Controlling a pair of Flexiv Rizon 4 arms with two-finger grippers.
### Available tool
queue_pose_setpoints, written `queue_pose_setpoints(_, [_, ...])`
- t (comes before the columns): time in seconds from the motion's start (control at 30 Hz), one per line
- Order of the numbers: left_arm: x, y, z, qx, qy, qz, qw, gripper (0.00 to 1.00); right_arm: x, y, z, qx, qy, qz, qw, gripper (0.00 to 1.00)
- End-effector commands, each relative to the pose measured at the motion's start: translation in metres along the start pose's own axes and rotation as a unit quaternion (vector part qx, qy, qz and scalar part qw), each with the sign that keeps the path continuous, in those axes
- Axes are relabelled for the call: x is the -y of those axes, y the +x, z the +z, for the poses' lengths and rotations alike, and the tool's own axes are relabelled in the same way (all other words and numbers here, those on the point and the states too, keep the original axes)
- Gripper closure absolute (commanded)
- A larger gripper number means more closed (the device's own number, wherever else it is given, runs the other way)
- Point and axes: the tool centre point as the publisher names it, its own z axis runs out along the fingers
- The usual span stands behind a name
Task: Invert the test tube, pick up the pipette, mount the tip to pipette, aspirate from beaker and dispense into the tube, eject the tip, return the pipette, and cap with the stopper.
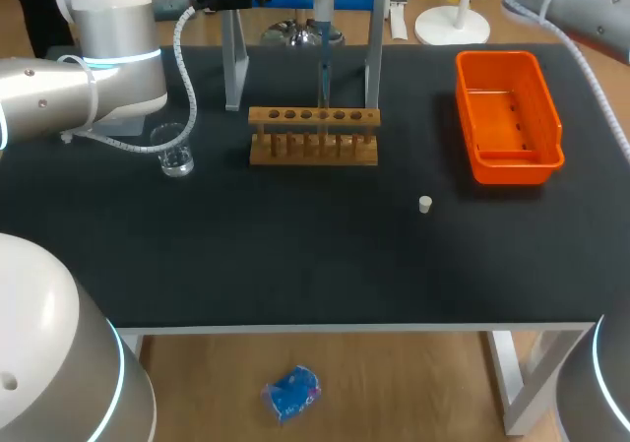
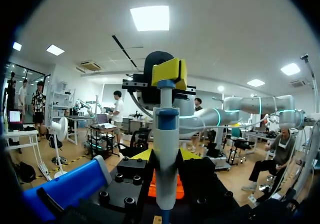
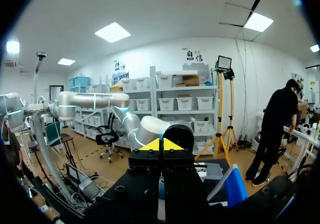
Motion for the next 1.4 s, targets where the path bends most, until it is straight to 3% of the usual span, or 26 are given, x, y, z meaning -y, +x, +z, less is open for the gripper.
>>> queue_pose_setpoints(0.03, [0.0002, 0.0009, 0.0001, 0.001, 0.000, 0.000, 1.000, 1.00, 0.0015, -0.0045, -0.0008, -0.005, -0.002, 0.001, 1.000, 1.00])
queue_pose_setpoints(1.4, [0.0002, 0.0009, 0.0001, 0.001, 0.000, 0.000, 1.000, 1.00, 0.0081, -0.0098, 0.0024, -0.010, -0.017, 0.015, 1.000, 1.00])
